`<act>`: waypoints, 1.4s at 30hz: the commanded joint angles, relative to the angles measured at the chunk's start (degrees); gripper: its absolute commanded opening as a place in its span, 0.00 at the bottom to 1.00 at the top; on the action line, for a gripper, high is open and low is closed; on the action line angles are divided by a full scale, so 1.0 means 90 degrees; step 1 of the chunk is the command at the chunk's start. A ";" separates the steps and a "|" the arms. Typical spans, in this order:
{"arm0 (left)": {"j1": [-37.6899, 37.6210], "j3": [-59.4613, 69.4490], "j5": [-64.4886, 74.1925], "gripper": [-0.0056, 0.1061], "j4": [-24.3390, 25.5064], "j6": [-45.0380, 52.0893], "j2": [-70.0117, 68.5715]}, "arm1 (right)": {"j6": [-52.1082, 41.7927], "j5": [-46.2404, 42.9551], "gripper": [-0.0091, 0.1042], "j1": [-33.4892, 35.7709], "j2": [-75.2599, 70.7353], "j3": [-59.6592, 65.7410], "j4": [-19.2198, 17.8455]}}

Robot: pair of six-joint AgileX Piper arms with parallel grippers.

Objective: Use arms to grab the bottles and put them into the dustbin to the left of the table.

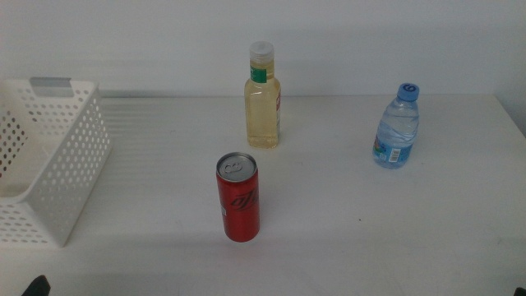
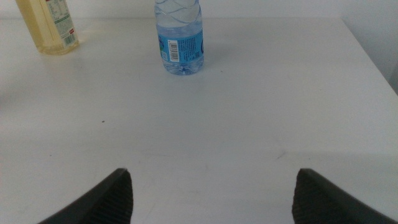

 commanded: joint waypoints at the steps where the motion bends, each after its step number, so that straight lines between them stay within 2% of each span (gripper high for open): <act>1: -0.0027 0.0024 -0.0536 0.86 -0.0043 -0.0080 0.0208 | -0.0056 -0.0436 0.67 -0.0028 -0.0177 -0.0046 -0.0023; 7: -0.0335 0.0024 -0.1621 0.86 -0.0153 -0.0080 0.0861 | -0.0056 -0.0436 0.67 -0.0028 -0.0177 -0.0046 -0.0023; 20: -0.2792 0.0024 -0.4928 0.86 -0.0146 -0.0057 0.3932 | -0.0056 -0.0436 0.67 -0.0028 -0.0177 -0.0046 -0.0023; 26: -0.3640 0.0024 -0.6663 0.86 -0.0359 -0.0050 0.5637 | -0.0056 -0.0436 0.67 -0.0028 -0.0177 -0.0046 -0.0023; 38: -0.3830 0.0034 -1.0212 0.86 -0.0419 -0.0056 0.8346 | -0.0056 -0.0436 0.67 -0.0028 -0.0177 -0.0046 -0.0023; 42: -0.3830 0.0039 -1.0287 0.86 -0.0435 -0.0078 0.8707 | -0.0056 -0.0436 0.67 -0.0028 -0.0177 -0.0046 -0.0023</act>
